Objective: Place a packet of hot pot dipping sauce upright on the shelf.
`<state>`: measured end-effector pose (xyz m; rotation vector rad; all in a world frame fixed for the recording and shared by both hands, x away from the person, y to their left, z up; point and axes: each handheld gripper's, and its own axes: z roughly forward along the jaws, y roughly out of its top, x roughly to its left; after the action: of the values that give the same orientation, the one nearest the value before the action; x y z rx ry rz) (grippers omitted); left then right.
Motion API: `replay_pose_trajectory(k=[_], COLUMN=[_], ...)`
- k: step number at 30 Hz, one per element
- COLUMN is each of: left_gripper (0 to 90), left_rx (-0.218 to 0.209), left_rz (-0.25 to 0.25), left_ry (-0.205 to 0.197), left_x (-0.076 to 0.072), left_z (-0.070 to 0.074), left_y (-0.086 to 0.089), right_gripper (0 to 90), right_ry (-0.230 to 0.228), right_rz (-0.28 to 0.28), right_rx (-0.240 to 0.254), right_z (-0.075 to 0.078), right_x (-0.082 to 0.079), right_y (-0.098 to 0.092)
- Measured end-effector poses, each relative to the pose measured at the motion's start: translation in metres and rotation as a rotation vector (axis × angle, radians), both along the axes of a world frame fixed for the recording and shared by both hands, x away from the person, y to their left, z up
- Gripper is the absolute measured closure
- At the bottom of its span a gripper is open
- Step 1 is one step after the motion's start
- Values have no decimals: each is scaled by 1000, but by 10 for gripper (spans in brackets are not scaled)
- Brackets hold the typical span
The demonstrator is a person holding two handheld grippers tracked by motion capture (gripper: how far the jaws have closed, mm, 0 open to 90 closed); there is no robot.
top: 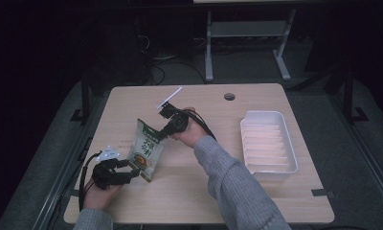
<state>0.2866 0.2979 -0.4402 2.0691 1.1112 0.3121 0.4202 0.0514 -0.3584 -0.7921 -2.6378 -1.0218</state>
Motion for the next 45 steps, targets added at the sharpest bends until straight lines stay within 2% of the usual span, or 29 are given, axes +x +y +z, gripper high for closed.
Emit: replay_pose_trajectory(k=[5, 10, 15, 24, 27, 30, 34, 45], left_gripper=[308, 301, 296, 290, 287, 285, 280, 285], left_rx=[-43, -63, -85, -132, -151, -155, -178, -219], left_rz=[-13, -21, -44, -85, -105, -113, -136, -252], left_ry=[-21, -37, -53, -83, -97, -102, -108, -101], left_x=[-1, -2, -3, -6, -7, -8, -9, -11], left_z=[3, 6, 9, 15, 18, 19, 21, 25], left_y=[3, 3, 2, 0, 0, 0, -2, -14], right_gripper=[896, 896, 897, 898, 898, 898, 898, 898], right_ry=[-16, -29, -45, -66, -74, -75, -80, -84], right_rz=[34, 56, 106, 135, 165, 179, 227, 308], right_rx=[17, 16, 17, 22, 23, 26, 23, 31], right_z=[15, 24, 38, 50, 57, 60, 65, 66], right_x=[-8, -13, -24, -33, -39, -41, -51, -70], right_y=[0, -2, -4, -14, -18, -20, -23, -23])
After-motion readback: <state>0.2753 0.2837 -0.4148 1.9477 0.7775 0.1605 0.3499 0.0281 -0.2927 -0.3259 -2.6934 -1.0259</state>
